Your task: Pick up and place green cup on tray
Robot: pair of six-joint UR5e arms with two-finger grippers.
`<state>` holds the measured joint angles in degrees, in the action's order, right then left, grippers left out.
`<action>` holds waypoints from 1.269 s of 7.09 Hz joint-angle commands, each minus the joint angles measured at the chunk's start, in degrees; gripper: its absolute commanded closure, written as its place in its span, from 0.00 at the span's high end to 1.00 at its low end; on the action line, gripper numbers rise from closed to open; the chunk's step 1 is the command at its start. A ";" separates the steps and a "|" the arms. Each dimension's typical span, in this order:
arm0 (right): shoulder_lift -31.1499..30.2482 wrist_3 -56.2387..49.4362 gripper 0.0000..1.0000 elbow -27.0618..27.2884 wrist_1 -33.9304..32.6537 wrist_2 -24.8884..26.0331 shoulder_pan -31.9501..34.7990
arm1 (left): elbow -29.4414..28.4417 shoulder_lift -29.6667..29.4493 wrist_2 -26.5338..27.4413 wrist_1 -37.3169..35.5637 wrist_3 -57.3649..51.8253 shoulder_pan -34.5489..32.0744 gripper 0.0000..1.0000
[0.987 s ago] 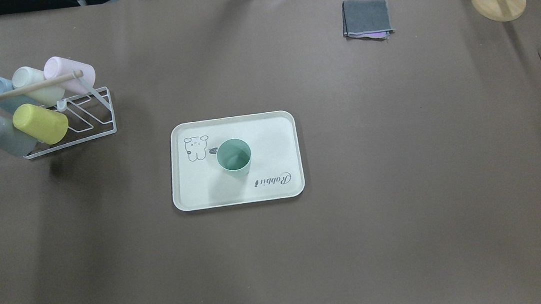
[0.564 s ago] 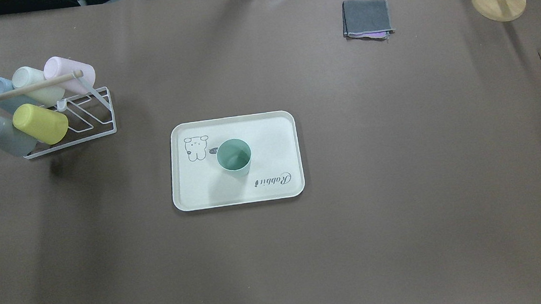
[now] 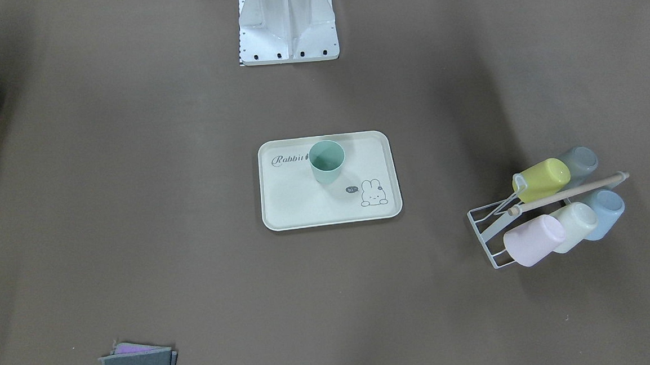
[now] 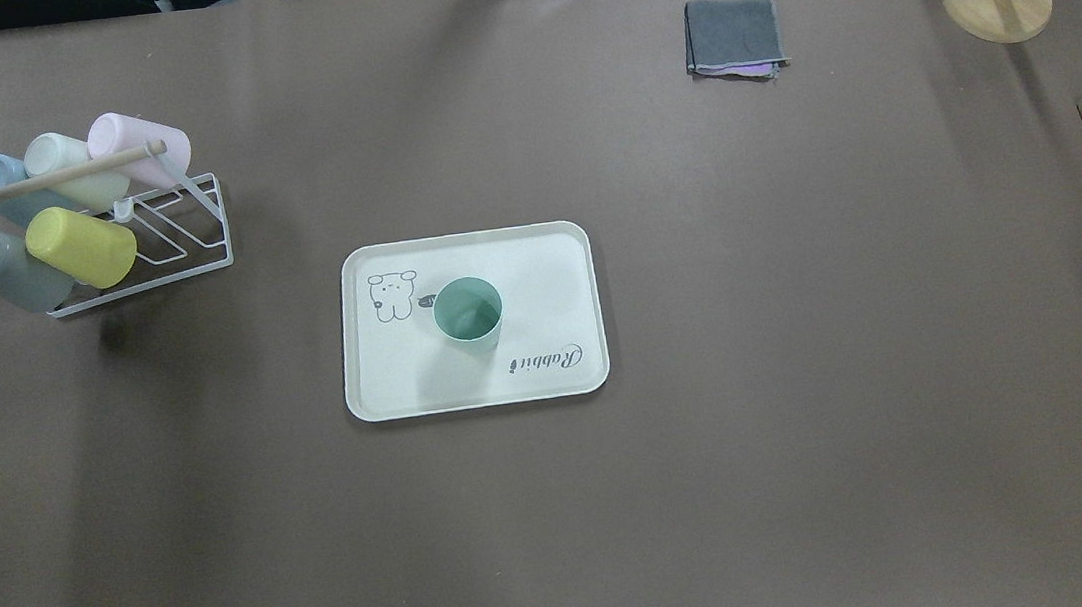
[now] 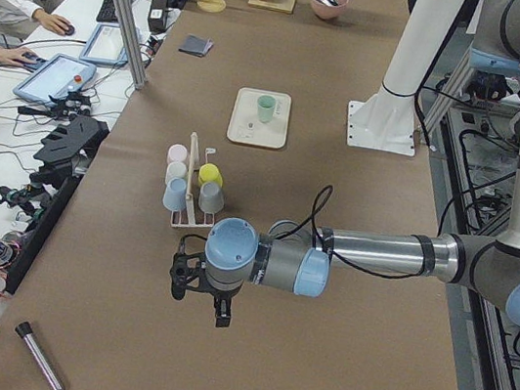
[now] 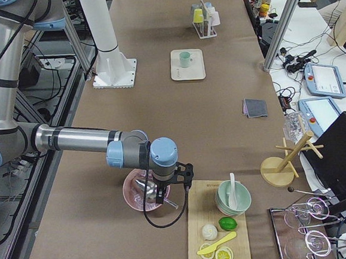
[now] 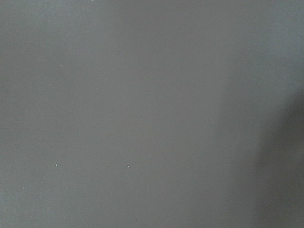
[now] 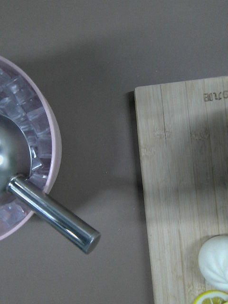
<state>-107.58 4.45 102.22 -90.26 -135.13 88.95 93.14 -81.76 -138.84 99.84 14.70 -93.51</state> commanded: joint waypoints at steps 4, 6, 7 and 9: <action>-0.09 0.30 1.00 0.52 0.00 2.68 0.96 | 1.68 -1.03 1.02 0.09 -0.03 0.25 0.98; 1.23 0.39 1.00 1.57 -0.09 3.64 1.23 | 1.96 -0.95 1.11 0.09 -0.03 0.25 0.98; 0.97 0.39 1.00 1.58 -0.09 3.21 1.23 | 1.96 -0.86 1.11 0.09 -0.03 0.17 0.98; 0.88 0.48 1.00 1.58 -0.09 2.86 1.23 | 1.96 -0.69 1.11 0.09 -0.03 0.25 0.98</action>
<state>-106.62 4.89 103.76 -90.35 -132.09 90.16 95.16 -82.55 -137.73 99.93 14.68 -93.31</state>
